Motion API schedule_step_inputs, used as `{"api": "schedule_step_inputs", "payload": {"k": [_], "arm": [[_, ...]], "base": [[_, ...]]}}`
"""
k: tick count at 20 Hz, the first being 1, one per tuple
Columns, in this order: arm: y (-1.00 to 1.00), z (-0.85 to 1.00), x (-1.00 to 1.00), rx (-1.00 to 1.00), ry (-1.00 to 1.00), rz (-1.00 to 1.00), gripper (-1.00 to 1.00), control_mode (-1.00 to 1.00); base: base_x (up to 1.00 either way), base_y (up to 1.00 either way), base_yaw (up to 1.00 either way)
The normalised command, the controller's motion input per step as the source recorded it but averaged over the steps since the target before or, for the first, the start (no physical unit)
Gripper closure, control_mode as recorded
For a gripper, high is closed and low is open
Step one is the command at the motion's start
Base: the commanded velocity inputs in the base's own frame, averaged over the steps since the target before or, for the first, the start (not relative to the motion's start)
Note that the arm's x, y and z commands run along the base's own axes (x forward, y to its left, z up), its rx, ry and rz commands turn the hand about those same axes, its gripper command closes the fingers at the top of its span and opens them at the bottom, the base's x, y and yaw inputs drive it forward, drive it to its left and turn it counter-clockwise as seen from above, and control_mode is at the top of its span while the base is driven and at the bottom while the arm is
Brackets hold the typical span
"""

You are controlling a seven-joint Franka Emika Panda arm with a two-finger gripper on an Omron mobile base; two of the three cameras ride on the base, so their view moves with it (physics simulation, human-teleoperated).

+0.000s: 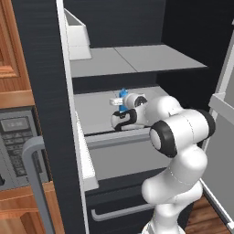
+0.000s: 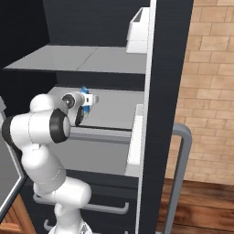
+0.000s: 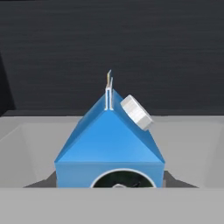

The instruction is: Take a sugar cube from the saucer and place it inside the coffee. Then, grab milk from the fridge and place it next to the coffee on the counter to sweeten the coffee.

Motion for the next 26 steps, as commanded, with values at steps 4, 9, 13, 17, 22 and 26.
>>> {"api": "schedule_step_inputs", "payload": {"k": [4, 9, 13, 17, 22, 26], "arm": [[-0.14, 0.04, -0.45, 0.01, 0.0, -0.01, 1.0, -1.0], [-0.21, 0.56, -0.89, 0.0, 0.0, -0.05, 1.0, -1.0], [-0.04, 0.92, -0.78, 0.0, 0.14, 0.0, 1.0, -1.0], [-0.09, 0.5, -0.71, 0.0, 0.34, 0.0, 1.0, -1.0], [-0.3, 0.3, -0.61, 0.0, 0.41, 0.01, 1.0, -1.0], [-0.18, 0.1, -0.79, 0.0, 0.21, 0.06, 1.0, -1.0]], "base": [[0.0, 0.0, 0.0], [0.0, 0.0, 0.0], [0.0, 0.0, 0.0], [0.0, 0.0, 0.0], [0.0, 0.0, 0.0], [0.0, 0.0, 0.0]]}}
